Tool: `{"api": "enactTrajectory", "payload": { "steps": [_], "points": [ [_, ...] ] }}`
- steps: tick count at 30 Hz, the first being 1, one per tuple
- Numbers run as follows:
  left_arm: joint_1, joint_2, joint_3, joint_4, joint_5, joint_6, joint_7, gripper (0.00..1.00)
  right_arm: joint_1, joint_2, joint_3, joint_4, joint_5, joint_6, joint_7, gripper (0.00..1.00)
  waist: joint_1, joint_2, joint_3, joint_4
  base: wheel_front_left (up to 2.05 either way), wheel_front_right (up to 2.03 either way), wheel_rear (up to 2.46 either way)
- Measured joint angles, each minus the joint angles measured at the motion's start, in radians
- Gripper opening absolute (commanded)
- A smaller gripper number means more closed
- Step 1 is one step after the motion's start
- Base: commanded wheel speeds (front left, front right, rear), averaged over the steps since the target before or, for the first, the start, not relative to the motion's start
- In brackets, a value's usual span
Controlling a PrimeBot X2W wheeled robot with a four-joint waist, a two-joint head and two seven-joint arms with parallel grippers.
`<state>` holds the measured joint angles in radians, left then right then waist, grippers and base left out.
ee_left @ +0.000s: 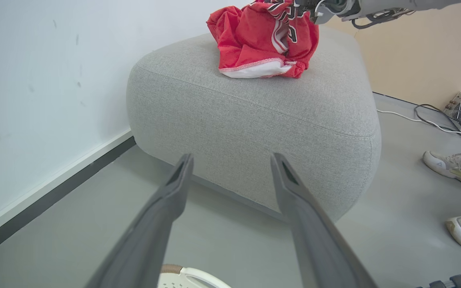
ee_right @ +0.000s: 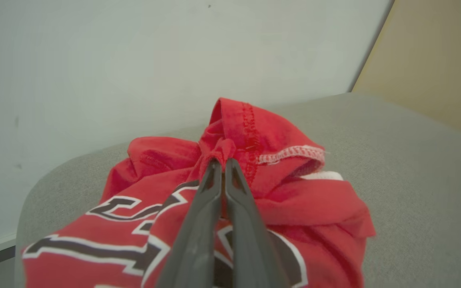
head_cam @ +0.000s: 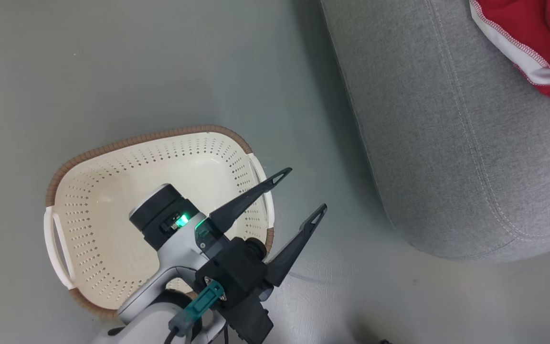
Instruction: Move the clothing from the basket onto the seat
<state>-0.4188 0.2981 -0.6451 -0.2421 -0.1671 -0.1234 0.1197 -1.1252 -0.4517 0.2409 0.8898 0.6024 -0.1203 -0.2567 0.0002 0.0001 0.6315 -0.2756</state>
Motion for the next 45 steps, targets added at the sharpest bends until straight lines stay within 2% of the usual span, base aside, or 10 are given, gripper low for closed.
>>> {"api": "enactTrajectory", "payload": {
  "steps": [4,5,6,7,8,12,14,27,36,45],
  "points": [
    [-0.009,0.002,-0.001,0.018,-0.002,0.0,-0.013,1.0,0.001,0.001,-0.002,0.032,0.0,0.0,0.0,0.0,-0.0001,0.0,-0.007,0.0,0.0,0.0,0.0],
    [-0.009,0.002,-0.002,0.022,-0.004,0.0,-0.017,1.0,0.001,0.0,-0.002,0.038,0.0,0.003,0.0,0.37,-0.0001,0.0,-0.01,0.0,0.0,0.0,0.0],
    [-0.01,0.002,-0.002,0.027,-0.01,0.0,-0.021,1.0,0.001,0.001,-0.001,0.043,0.0,0.004,0.0,0.6,-0.0001,-0.0001,-0.014,0.0,0.0,0.0,0.0],
    [-0.01,0.002,-0.001,0.032,-0.016,0.0,-0.025,1.0,0.001,0.001,0.002,0.049,-0.001,0.006,0.0,0.91,-0.0002,-0.0001,-0.018,0.0,0.0,0.0,0.0],
    [-0.01,0.002,0.0,0.039,-0.016,0.0,-0.027,1.0,0.001,0.004,0.003,0.055,-0.002,0.006,0.0,1.0,-0.0001,0.0,-0.023,-0.001,0.0,0.0,0.0],
    [-0.014,0.001,0.005,0.064,-0.024,0.0,-0.044,1.0,0.001,0.01,0.014,0.077,-0.008,0.016,0.0,1.0,-0.0002,-0.0001,-0.047,-0.001,0.0,0.0,0.0],
    [-0.014,-0.002,0.009,0.081,-0.026,0.0,-0.061,1.0,0.003,0.003,0.034,0.092,-0.035,0.039,0.0,1.0,-0.0002,-0.0001,-0.07,-0.002,0.0,0.0,0.0],
    [0.002,-0.027,0.052,0.17,-0.069,0.029,-0.123,1.0,0.096,0.03,0.087,0.067,-0.102,0.056,0.0,1.0,-0.0003,-0.0001,-0.201,0.01,0.0,0.0,0.0],
    [0.065,-0.057,0.077,0.225,-0.091,0.077,-0.156,1.0,0.213,0.07,0.117,-0.013,-0.128,0.068,0.0,1.0,-0.0003,-0.0002,-0.304,0.045,0.0,0.0,0.0],
    [0.127,-0.078,0.119,0.258,-0.131,0.131,-0.184,1.0,0.348,0.111,0.131,-0.112,-0.141,0.071,0.0,1.0,-0.0004,-0.0002,-0.386,0.114,0.0,0.0,0.0]
  ]
}}
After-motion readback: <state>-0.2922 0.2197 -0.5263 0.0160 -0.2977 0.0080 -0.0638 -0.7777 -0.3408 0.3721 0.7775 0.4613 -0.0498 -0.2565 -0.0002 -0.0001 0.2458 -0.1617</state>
